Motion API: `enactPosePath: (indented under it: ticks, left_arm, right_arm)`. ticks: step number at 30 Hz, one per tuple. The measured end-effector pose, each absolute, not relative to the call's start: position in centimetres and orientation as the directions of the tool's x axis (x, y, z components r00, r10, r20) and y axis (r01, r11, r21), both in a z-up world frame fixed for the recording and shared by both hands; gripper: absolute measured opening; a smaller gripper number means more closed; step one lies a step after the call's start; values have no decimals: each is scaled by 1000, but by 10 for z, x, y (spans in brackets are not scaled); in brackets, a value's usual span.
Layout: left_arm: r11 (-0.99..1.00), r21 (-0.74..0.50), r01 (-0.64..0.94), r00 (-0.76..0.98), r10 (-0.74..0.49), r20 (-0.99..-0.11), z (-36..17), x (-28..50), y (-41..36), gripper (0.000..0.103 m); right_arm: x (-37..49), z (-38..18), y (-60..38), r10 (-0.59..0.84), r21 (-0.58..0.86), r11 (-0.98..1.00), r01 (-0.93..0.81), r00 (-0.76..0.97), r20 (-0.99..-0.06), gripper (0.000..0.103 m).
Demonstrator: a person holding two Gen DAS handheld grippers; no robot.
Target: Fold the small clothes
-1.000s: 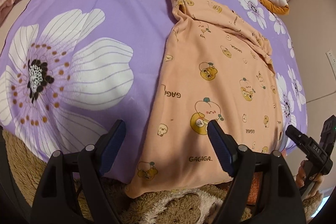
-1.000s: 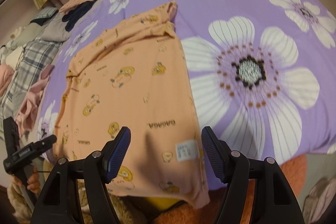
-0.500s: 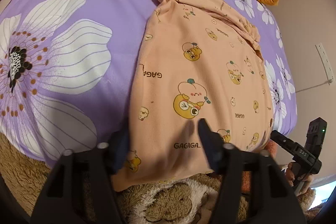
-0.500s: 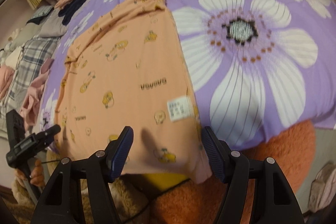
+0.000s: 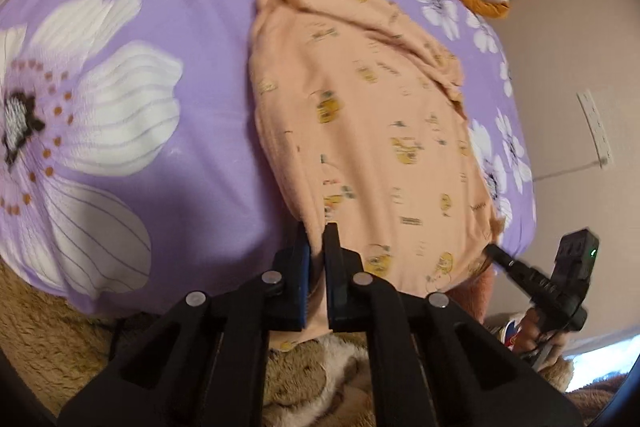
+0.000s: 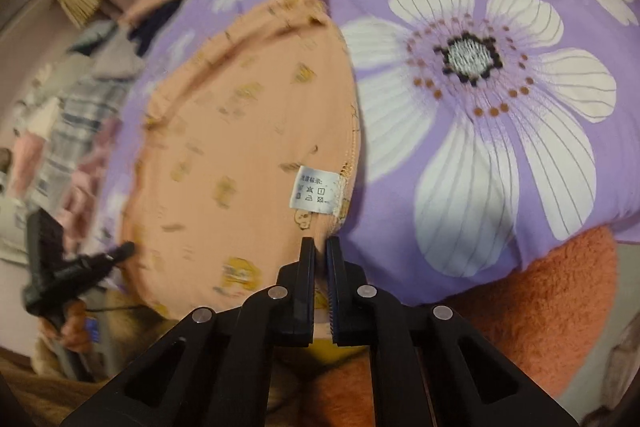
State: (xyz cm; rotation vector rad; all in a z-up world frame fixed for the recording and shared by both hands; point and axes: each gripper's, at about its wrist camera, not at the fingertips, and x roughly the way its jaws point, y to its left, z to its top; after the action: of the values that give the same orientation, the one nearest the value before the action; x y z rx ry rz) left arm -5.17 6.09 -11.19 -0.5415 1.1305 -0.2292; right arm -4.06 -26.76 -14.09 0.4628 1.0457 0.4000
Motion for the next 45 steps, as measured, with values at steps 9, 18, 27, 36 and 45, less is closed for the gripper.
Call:
enactPosePath:
  ticks: [9,18,27,36,45]
  left_arm:
    - [823,-568,-20,571,-457,-682,-52,-53,71,5]
    - [829,-556,-55,634,-401,-661,-46,-11,90,5]
    - [876,-462,-136,588,-304,-750,-82,49,93,5]
    - [896,-392,-210,493,-249,-833,-132,90,97,8]
    - [862,-460,-215,506,-305,-807,-113,66,107,31]
  right_arm:
    - [-32,-68,-291,540,558,810,-181,603,-588,7]
    - [27,-63,-280,523,543,819,-185,631,-574,7]
    - [104,-106,-258,458,485,867,-111,561,-690,7]
    - [140,-142,-243,407,430,900,-71,493,-769,7]
    - [112,-116,-268,398,435,898,-66,541,-740,32]
